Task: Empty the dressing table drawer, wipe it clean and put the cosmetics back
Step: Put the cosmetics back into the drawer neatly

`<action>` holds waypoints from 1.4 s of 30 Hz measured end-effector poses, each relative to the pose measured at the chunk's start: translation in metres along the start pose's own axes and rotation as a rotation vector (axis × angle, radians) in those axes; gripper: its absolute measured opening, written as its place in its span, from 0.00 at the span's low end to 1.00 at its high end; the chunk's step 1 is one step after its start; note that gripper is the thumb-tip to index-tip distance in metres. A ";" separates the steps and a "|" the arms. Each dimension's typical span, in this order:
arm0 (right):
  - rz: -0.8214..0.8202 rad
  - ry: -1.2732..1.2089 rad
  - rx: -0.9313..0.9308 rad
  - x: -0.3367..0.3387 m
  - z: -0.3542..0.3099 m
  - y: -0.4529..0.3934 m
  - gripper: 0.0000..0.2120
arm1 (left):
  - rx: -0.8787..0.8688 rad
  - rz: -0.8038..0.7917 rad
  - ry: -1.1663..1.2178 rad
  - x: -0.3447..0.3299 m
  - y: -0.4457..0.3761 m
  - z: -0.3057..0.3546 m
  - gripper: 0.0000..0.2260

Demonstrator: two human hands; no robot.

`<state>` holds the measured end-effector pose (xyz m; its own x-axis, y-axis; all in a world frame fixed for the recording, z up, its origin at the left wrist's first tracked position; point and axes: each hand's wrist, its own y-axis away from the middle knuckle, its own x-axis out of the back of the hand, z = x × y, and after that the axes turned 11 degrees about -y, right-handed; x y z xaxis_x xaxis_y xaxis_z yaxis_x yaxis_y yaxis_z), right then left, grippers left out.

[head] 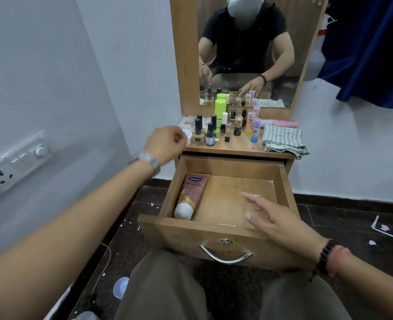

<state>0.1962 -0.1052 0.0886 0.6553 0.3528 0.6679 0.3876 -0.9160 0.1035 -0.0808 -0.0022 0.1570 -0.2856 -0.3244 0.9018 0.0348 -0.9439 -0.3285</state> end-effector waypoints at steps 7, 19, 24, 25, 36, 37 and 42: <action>0.041 -0.160 -0.017 -0.006 0.006 -0.004 0.26 | 0.420 -0.105 0.376 -0.016 -0.096 -0.029 0.08; -0.052 -0.050 -0.065 -0.011 0.010 -0.008 0.29 | 0.663 -0.358 0.426 -0.056 -0.134 -0.029 0.23; -0.064 -0.036 -0.075 -0.012 0.010 -0.010 0.30 | 0.666 -0.369 0.453 -0.056 -0.139 -0.035 0.23; -0.067 -0.036 -0.081 -0.011 0.010 -0.010 0.29 | 0.668 -0.354 0.463 -0.055 -0.140 -0.035 0.23; -0.066 -0.034 -0.075 -0.010 0.010 -0.010 0.29 | 0.886 -0.450 0.925 -0.060 -0.149 -0.063 0.07; -0.067 -0.034 -0.075 -0.010 0.010 -0.010 0.29 | 0.902 -0.453 0.989 -0.062 -0.149 -0.068 0.06; -0.060 -0.037 -0.071 -0.011 0.011 -0.011 0.29 | 0.958 -0.394 1.144 -0.054 -0.145 -0.081 0.07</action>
<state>0.1919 -0.0971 0.0722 0.6562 0.4127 0.6317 0.3806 -0.9039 0.1953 -0.1479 0.1577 0.1331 -0.9655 -0.2560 0.0478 0.2366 -0.7855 0.5718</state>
